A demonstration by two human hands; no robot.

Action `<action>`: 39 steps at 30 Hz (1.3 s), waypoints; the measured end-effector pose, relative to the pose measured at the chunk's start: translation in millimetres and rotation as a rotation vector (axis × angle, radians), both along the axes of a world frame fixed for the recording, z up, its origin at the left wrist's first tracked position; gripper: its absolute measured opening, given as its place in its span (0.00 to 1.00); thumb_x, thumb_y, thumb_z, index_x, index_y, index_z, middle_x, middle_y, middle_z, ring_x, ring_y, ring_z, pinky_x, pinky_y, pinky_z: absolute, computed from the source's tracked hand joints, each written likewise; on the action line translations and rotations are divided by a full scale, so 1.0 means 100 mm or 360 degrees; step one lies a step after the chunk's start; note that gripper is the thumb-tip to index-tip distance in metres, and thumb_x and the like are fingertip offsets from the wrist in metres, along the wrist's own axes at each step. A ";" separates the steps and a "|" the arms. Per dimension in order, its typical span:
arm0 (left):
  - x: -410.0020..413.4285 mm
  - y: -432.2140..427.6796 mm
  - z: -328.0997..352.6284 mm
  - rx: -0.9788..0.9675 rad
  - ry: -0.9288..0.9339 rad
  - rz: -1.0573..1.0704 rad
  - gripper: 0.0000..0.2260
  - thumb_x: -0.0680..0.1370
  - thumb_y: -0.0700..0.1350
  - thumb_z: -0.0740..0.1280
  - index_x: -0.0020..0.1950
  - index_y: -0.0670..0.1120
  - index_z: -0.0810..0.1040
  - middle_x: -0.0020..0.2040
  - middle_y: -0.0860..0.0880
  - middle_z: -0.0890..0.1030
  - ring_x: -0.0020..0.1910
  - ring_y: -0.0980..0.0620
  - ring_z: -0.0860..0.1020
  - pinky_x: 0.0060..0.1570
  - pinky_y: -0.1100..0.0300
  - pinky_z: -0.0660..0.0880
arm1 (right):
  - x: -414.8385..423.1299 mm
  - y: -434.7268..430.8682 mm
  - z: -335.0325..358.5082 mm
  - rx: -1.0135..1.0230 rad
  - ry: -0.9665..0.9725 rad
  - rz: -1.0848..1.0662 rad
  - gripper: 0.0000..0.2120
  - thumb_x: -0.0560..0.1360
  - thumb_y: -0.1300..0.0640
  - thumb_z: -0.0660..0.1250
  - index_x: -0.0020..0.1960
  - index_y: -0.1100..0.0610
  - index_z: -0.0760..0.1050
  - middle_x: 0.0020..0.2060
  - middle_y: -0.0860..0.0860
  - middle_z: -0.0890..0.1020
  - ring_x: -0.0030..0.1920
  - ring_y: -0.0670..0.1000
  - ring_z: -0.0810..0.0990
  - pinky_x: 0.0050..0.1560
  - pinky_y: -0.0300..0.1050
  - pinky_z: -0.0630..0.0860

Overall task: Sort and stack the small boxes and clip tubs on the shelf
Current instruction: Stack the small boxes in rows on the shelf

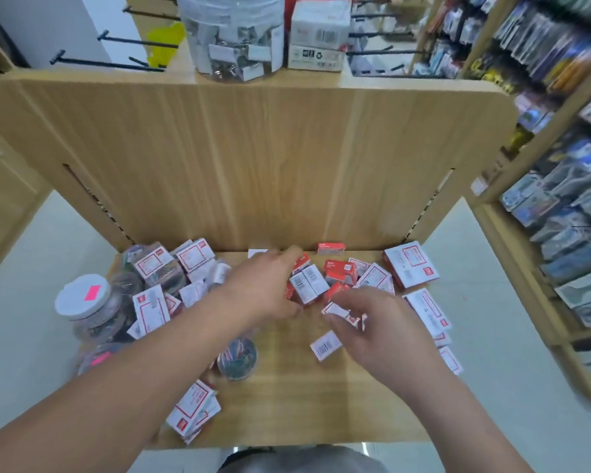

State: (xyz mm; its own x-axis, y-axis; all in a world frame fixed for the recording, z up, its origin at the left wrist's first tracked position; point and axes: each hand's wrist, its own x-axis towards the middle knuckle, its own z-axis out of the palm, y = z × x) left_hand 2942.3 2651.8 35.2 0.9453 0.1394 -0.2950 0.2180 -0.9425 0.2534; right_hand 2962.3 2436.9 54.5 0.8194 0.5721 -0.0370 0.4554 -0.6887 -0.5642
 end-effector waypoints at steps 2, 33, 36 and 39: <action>0.00 0.01 -0.09 -0.0038 -0.0012 0.0071 0.37 0.67 0.57 0.76 0.72 0.56 0.63 0.61 0.47 0.76 0.59 0.43 0.79 0.55 0.49 0.78 | 0.04 -0.11 -0.03 0.0038 0.0084 -0.0088 0.08 0.75 0.43 0.71 0.52 0.42 0.81 0.41 0.40 0.81 0.42 0.43 0.79 0.44 0.51 0.80; 0.13 0.16 -0.09 -0.0247 -0.0078 -0.0054 0.36 0.76 0.37 0.64 0.80 0.62 0.61 0.80 0.53 0.61 0.73 0.47 0.71 0.65 0.51 0.74 | 0.21 -0.03 0.06 0.1117 0.1137 -0.0646 0.12 0.78 0.57 0.72 0.61 0.57 0.81 0.43 0.60 0.87 0.45 0.60 0.87 0.52 0.54 0.84; 0.22 0.17 -0.20 -0.0182 -0.0067 -0.0133 0.28 0.75 0.41 0.68 0.73 0.60 0.70 0.67 0.52 0.73 0.63 0.47 0.78 0.56 0.50 0.77 | 0.21 -0.11 0.10 0.1126 0.1124 -0.0627 0.09 0.78 0.58 0.71 0.58 0.55 0.82 0.43 0.59 0.87 0.46 0.60 0.87 0.53 0.54 0.83; 0.12 0.23 -0.13 -0.0182 -0.0217 0.0005 0.18 0.72 0.45 0.72 0.60 0.56 0.77 0.53 0.52 0.81 0.54 0.48 0.80 0.51 0.52 0.77 | 0.22 -0.15 0.10 0.1165 0.1100 -0.0627 0.08 0.78 0.59 0.72 0.57 0.54 0.83 0.45 0.59 0.87 0.47 0.63 0.86 0.55 0.57 0.83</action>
State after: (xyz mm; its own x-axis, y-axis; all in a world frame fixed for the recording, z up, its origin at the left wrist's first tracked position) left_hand 2954.7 2675.0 21.8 0.9771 0.1156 -0.1785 0.1776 -0.9052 0.3861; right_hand 2984.7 2421.6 64.8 0.8835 0.3438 -0.3181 -0.2992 -0.1084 -0.9480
